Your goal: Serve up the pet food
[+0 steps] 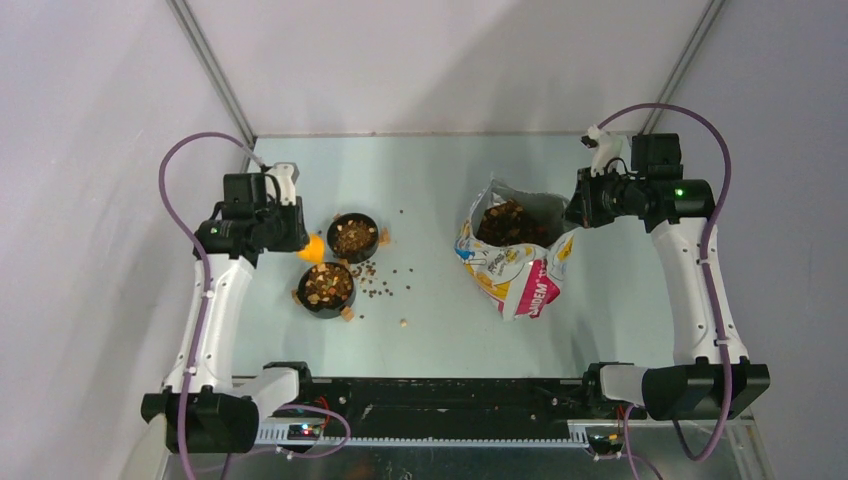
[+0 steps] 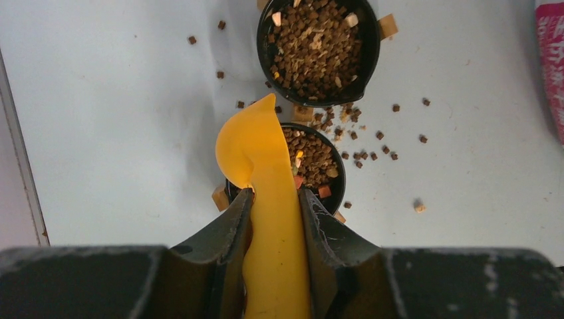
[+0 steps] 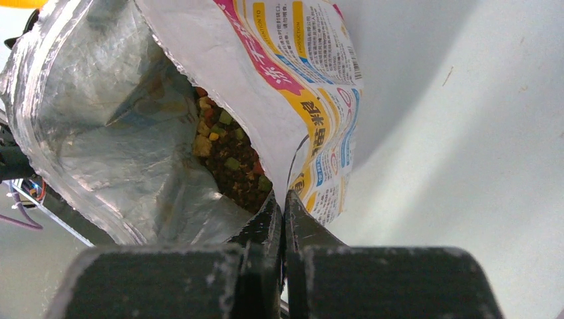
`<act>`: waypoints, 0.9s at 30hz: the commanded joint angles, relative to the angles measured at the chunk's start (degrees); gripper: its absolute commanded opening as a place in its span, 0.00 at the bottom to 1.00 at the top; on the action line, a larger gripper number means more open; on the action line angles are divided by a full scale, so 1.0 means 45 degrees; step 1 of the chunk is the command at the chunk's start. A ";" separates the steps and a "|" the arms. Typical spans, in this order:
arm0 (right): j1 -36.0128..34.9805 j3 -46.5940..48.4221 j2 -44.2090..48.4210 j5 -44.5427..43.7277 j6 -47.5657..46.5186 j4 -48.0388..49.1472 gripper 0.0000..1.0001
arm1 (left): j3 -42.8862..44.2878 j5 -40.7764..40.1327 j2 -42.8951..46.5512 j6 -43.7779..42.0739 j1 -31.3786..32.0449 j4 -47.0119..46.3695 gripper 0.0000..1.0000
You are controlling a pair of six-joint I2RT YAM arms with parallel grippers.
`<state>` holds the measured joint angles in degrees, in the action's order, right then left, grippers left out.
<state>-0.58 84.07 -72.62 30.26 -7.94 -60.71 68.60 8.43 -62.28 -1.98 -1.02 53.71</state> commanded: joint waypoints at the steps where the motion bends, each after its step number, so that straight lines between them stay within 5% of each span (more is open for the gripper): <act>1: 0.0404 0.0488 0.0784 0.0731 0.0125 0.0821 0.00 | -0.0228 -0.0645 0.0084 -0.0278 0.0133 -0.0305 0.00; 18: 0.0446 0.0424 0.0812 0.0966 0.0211 0.0956 0.01 | -0.0199 0.0292 0.1449 -0.0249 0.0480 0.0796 0.00; 27: 0.0556 0.1210 0.0651 0.0906 0.0076 0.0612 0.25 | 0.1471 0.2423 0.0299 -0.0598 0.2125 0.1329 0.00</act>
<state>1.37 85.25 -71.02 32.47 -7.90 -59.92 72.16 12.84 -58.76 -2.13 3.33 59.64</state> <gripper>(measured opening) 0.213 0.310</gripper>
